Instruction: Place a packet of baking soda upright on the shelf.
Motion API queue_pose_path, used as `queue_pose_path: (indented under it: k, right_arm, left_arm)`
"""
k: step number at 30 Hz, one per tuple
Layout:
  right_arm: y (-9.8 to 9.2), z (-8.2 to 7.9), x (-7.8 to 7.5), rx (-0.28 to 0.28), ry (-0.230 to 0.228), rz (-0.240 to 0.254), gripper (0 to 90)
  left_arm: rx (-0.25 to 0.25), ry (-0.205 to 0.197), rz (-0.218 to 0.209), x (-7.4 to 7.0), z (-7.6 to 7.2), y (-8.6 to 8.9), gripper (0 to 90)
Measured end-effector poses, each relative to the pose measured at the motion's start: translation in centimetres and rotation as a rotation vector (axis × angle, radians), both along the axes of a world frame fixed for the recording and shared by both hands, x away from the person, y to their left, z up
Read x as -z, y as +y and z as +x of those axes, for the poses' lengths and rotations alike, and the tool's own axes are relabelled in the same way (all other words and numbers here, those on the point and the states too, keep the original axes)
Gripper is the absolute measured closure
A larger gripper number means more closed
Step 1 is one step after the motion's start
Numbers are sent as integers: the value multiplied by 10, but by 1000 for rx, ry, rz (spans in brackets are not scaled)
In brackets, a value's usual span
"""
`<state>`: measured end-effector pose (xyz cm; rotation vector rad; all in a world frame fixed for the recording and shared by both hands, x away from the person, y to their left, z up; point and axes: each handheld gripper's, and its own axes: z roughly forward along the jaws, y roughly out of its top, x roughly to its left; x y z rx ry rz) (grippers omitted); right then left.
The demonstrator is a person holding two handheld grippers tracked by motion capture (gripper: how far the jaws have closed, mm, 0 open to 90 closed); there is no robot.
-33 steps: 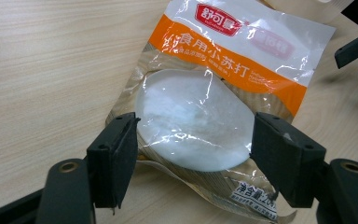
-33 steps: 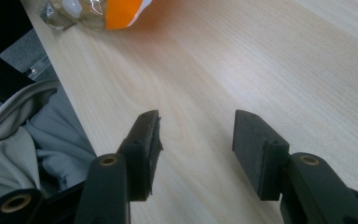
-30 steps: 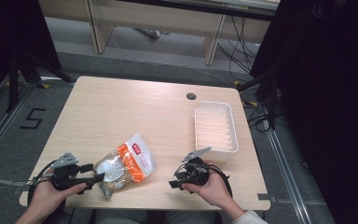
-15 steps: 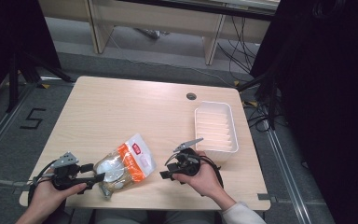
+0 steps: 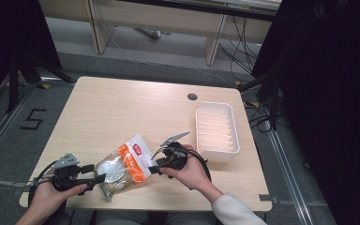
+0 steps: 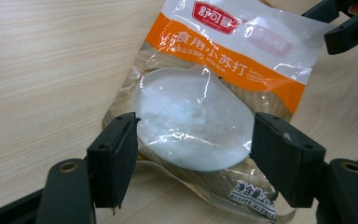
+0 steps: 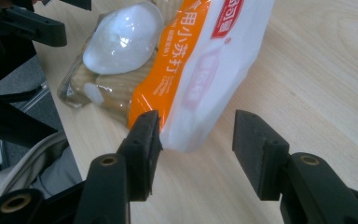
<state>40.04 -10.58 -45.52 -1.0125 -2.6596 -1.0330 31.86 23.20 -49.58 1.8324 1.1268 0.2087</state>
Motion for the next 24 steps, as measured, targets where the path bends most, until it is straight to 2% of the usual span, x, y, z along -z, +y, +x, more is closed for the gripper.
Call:
queue_pose_path:
  k: [4,7,11,12,14,16,24]
  right_arm:
    - [8,5,4,-8,5,-14,517]
    - [14,9,8,-11,32,-24,517]
    - [17,11,12,-15,26,-35,517]
    - [20,11,13,-16,50,-39,517]
    - [21,12,14,-32,57,-41,519]
    - [22,12,15,-35,52,-39,522]
    - [30,10,20,-66,85,-56,608]
  left_arm:
    - [2,-2,-1,0,0,0,313]
    - [1,0,-1,0,0,0,313]
    - [1,-2,-2,0,0,0,314]
    - [1,-4,-2,0,0,0,314]
    - [1,-3,-2,0,0,0,314]
    - [1,-3,-3,0,0,0,314]
    - [1,-3,-2,0,0,0,314]
